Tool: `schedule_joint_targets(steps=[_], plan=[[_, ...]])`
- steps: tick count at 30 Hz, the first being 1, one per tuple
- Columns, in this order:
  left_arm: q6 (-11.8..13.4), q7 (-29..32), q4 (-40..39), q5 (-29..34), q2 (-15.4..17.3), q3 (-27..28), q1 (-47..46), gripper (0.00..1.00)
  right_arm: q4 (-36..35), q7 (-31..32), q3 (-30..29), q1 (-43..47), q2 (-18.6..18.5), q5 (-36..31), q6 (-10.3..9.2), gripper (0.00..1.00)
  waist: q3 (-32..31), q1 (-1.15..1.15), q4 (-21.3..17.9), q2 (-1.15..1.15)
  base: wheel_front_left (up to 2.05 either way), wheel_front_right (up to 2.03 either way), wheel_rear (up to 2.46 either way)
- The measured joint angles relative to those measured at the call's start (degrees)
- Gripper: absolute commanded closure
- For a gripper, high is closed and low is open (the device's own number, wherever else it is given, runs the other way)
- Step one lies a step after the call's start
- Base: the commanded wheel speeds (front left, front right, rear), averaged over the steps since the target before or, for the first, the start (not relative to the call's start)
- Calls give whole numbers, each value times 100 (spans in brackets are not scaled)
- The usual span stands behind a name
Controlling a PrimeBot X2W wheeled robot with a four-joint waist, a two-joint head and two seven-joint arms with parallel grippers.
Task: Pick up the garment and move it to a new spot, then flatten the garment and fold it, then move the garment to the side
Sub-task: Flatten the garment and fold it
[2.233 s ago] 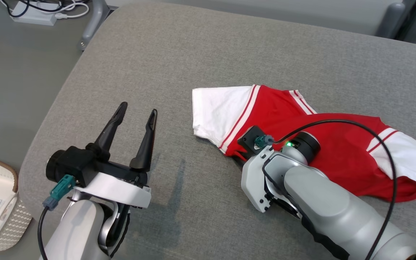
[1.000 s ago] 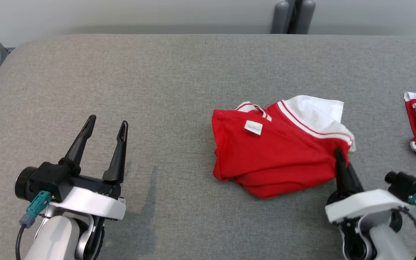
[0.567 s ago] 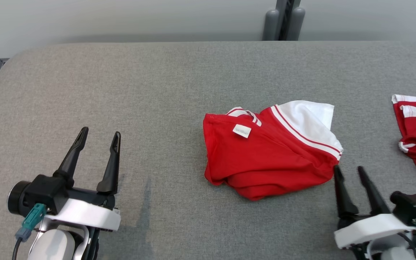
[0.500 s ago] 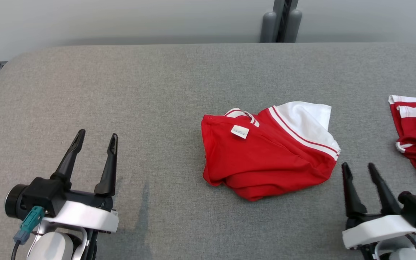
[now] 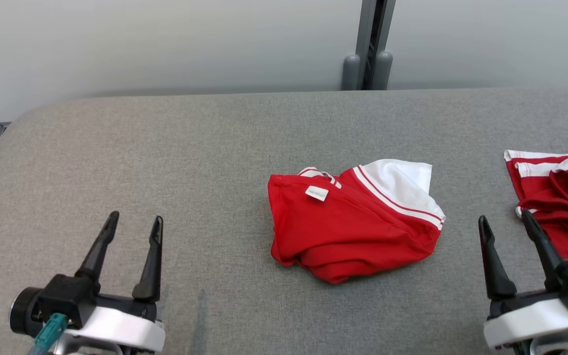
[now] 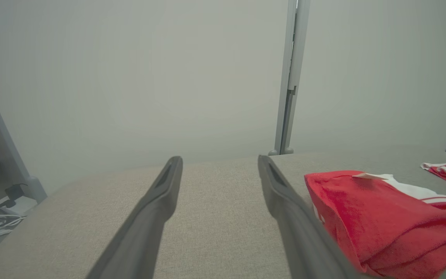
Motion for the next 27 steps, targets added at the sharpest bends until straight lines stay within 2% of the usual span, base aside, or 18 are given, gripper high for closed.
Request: schedule_joint_targets(steps=[17, 20, 26, 27], plan=[[96, 318, -357, -15, 25, -191, 242, 0, -312, 255, 5, 381, 54, 81, 0, 0, -146, 0, -65, 0, 0, 0, 0], [-45, 468, -359, -87, -8, -299, -19, 0, -318, 258, 102, 322, 63, 103, 0, 0, -82, 0, -150, 0, 0, 0, 0], [-628, 1059, 164, -509, -127, -641, -786, 0, -238, 255, 393, 155, 73, 108, 0, 0, 105, 0, -419, 0, 0, 0, 0], [-628, 1059, 164, -509, -127, -641, -786, 0, -238, 255, 393, 155, 73, 108, 0, 0, 105, 0, -419, 0, 0, 0, 0]])
